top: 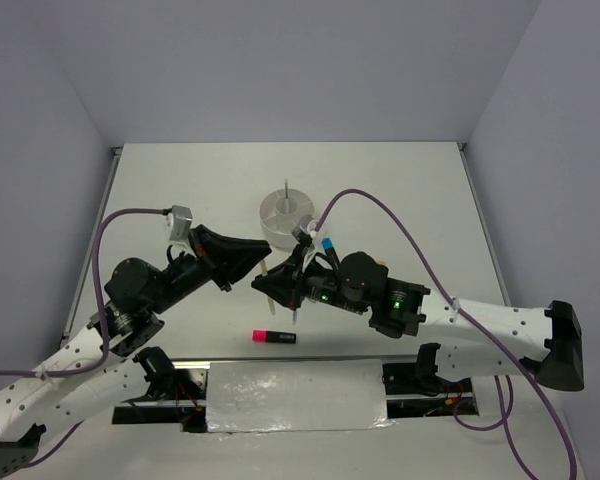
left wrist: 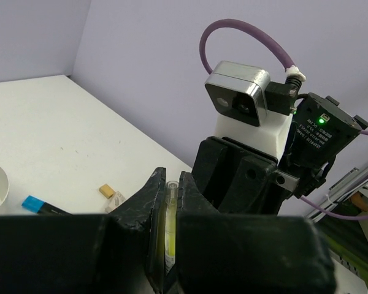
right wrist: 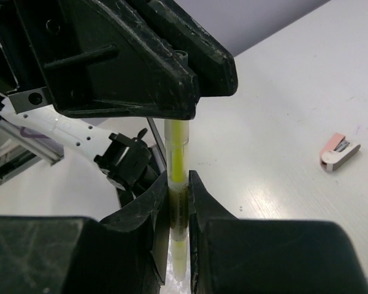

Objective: Sort the stationery into containers
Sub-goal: Close the pen cap on the pen.

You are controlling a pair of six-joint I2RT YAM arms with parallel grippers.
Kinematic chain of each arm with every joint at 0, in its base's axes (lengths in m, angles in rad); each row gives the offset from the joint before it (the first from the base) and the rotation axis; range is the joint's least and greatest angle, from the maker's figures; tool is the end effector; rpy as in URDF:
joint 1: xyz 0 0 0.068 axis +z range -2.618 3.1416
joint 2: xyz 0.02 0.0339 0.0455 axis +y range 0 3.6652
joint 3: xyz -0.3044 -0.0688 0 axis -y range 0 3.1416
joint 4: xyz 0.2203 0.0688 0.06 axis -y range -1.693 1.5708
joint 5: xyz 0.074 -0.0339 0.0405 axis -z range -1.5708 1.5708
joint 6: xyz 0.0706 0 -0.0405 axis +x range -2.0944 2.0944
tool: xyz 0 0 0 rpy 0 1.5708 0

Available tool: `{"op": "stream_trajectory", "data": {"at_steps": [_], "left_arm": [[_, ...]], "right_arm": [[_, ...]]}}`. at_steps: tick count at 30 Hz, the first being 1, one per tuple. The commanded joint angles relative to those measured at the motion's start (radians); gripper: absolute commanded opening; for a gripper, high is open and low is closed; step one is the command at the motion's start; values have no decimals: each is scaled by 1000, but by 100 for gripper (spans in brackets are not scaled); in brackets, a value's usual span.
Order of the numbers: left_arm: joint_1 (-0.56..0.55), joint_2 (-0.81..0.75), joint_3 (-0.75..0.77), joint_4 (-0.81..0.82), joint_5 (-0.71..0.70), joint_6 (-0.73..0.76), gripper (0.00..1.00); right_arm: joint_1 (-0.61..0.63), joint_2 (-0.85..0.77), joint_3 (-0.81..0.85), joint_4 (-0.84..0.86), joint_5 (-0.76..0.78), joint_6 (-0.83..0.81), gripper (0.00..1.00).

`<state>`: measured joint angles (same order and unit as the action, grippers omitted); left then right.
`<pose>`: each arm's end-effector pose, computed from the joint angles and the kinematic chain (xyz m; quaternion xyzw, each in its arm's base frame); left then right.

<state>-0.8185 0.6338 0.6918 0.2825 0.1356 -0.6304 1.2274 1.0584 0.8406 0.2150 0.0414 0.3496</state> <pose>0.0797 -0.0991 0.4145 0.1092 0.5680 -0.5693 0.5843 0.0847 0.2282 0.3894 -0.2876 0.6471 0.4904 0.5080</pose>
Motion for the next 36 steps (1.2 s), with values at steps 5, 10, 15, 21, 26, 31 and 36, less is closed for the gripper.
{"op": "stream_trajectory", "data": {"at_steps": [5,10,15,21,26,31,36], "left_arm": [[1,-2,-60,20,58,3,0],[-1,4,-106,30,102,-15,0],[-1,0,-144,30,121,-15,0],[-2,1,-160,23,147,-14,0],[-5,7,-153,4,162,0,0],[-11,17,-166,-2,164,6,0],[-11,14,-79,-77,119,64,0]], "right_arm": [[-3,29,163,26,92,-109,0],[-58,97,302,-2,54,-129,0],[-77,141,411,-32,43,-156,0],[-104,173,472,-57,20,-156,0],[-111,187,514,-77,12,-166,0],[-123,206,564,-101,-1,-167,0],[-121,232,519,-88,-64,-158,0]]}}
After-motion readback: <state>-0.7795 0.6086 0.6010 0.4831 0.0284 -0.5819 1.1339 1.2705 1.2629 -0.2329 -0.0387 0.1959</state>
